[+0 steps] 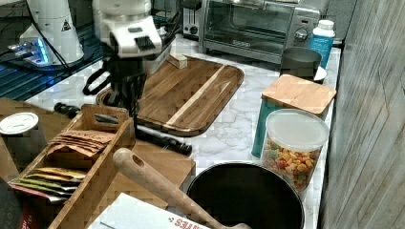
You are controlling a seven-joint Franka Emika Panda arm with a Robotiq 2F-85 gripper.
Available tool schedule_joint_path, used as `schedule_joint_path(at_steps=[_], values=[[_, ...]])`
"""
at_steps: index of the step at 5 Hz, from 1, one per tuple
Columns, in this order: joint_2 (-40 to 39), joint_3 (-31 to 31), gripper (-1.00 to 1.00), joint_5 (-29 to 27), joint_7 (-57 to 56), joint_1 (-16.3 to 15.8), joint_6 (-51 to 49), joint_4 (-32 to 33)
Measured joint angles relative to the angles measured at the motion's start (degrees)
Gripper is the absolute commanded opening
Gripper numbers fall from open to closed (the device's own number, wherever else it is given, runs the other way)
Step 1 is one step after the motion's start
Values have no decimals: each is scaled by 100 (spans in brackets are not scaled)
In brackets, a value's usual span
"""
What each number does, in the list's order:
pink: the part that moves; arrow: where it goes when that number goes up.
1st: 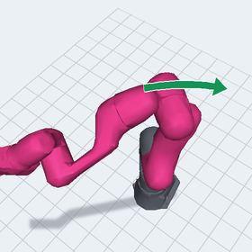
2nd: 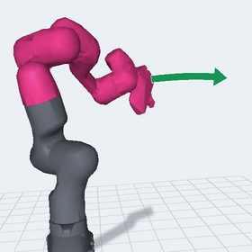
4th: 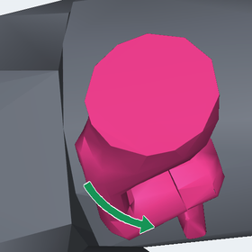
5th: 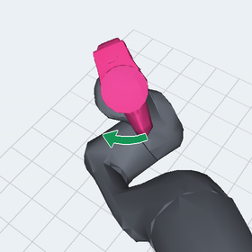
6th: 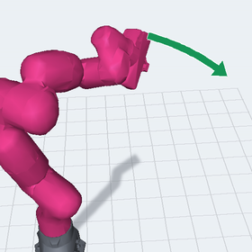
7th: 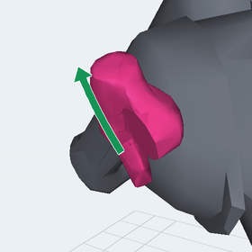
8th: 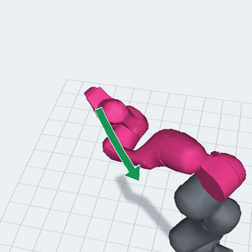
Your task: Close the drawer.
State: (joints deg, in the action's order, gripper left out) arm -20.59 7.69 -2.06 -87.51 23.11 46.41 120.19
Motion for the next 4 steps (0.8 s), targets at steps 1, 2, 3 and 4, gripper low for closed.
schedule_joint_path(at_steps=[1, 2, 3, 4], values=[[-273, 0, -100, -280, -235, 150, -173, -380], [-297, 0, -100, -281, -62, 129, -126, -403], [-297, 0, -100, -281, 6, 124, -109, -403], [-301, -1, -100, -248, 6, 113, -90, -403]])
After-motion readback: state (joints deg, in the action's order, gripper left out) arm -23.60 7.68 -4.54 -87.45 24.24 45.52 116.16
